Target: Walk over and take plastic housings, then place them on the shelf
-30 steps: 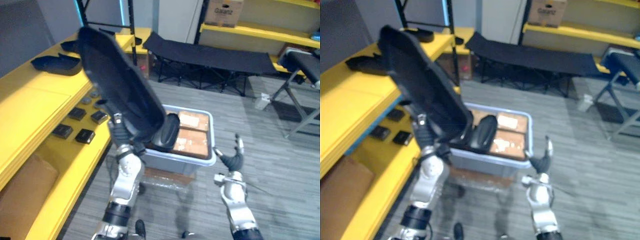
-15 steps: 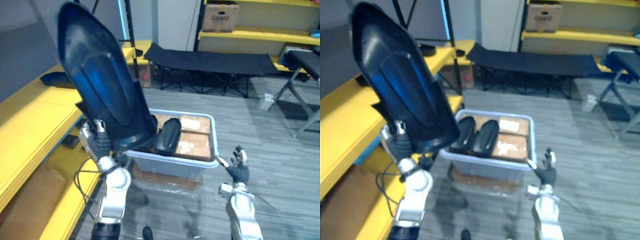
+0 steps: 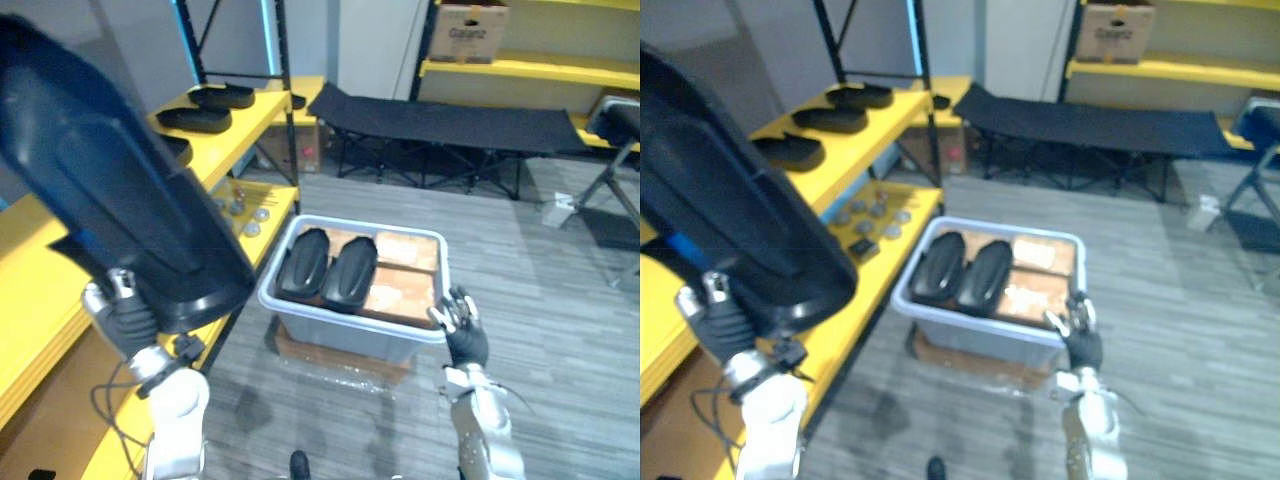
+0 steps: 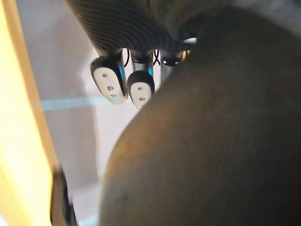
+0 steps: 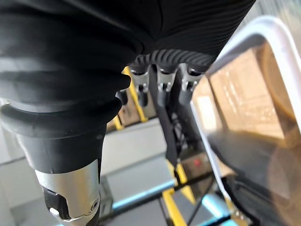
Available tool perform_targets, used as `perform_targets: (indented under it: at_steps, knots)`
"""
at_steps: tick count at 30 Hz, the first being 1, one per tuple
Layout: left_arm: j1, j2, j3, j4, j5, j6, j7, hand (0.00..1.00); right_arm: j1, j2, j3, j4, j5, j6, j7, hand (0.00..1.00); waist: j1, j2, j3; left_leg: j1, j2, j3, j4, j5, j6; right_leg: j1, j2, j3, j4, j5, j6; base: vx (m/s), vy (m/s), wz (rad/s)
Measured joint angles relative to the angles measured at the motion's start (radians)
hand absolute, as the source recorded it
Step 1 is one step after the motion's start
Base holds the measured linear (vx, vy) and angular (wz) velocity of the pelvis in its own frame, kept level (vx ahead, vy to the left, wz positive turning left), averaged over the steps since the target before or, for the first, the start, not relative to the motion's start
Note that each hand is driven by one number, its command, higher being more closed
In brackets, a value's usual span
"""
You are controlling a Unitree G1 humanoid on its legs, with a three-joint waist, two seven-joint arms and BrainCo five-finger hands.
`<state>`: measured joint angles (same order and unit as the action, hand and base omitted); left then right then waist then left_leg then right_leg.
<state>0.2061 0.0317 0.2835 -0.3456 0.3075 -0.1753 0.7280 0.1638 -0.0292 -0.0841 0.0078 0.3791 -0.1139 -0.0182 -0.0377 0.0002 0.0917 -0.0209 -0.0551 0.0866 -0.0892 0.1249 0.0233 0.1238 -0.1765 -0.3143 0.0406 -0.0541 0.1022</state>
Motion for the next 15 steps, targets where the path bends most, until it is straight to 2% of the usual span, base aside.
perform_targets:
  at_steps: [3,4,6,7,9,10,15]
  knots:
    - [0.036,-0.001,0.075,-0.010,-0.027,0.000,0.029,1.00,-0.029,-0.001,0.007,0.000,0.002,0.000,0.019,0.00,0.029,0.000,0.000,0.001,-0.008,-0.036,0.000,0.001,-0.001,0.017,-0.004,-0.041,0.001,-0.012,0.000,0.04,-0.028,0.44]
    - [0.053,-0.002,0.111,-0.021,-0.027,0.000,0.049,1.00,-0.051,-0.003,0.011,0.001,0.010,0.000,0.025,0.00,0.052,0.000,0.000,-0.004,-0.012,-0.054,0.000,0.002,-0.002,0.020,-0.004,-0.058,0.003,-0.020,-0.002,0.05,-0.043,0.48]
    - [0.082,-0.003,0.168,-0.047,-0.027,0.000,0.067,1.00,-0.088,-0.008,0.023,0.005,0.026,0.000,0.025,0.00,0.075,-0.002,-0.001,-0.016,-0.018,-0.089,0.001,0.007,-0.006,0.028,-0.004,-0.096,0.006,-0.029,-0.002,0.06,-0.055,0.63]
    - [0.107,-0.010,0.212,-0.059,-0.028,0.000,0.083,1.00,-0.126,-0.015,0.029,0.029,0.039,0.000,0.025,0.00,0.101,-0.003,0.001,-0.015,-0.028,-0.128,0.001,0.009,-0.004,0.049,-0.004,-0.132,0.010,-0.037,-0.005,0.07,-0.052,0.67]
    - [0.123,-0.022,0.234,-0.070,-0.028,0.001,0.085,1.00,-0.149,-0.016,0.029,0.051,0.040,0.000,0.025,0.00,0.117,-0.004,0.001,-0.016,-0.035,-0.153,0.001,0.012,-0.002,0.059,-0.005,-0.155,0.015,-0.045,-0.009,0.05,-0.042,0.56]
    - [0.137,-0.041,0.252,-0.075,-0.033,0.001,0.083,1.00,-0.168,-0.019,0.030,0.066,0.040,0.000,0.025,0.00,0.140,-0.005,0.003,-0.017,-0.038,-0.169,0.002,0.013,-0.001,0.062,-0.005,-0.158,0.022,-0.054,-0.020,0.05,-0.045,0.53]
    - [0.209,-0.107,0.302,-0.078,-0.125,-0.004,0.042,1.00,-0.216,-0.021,0.068,0.092,0.039,0.002,0.026,0.00,0.198,-0.023,0.013,-0.016,-0.053,-0.233,0.005,0.020,-0.001,0.087,-0.008,-0.214,0.043,-0.088,-0.017,0.03,-0.039,0.39]
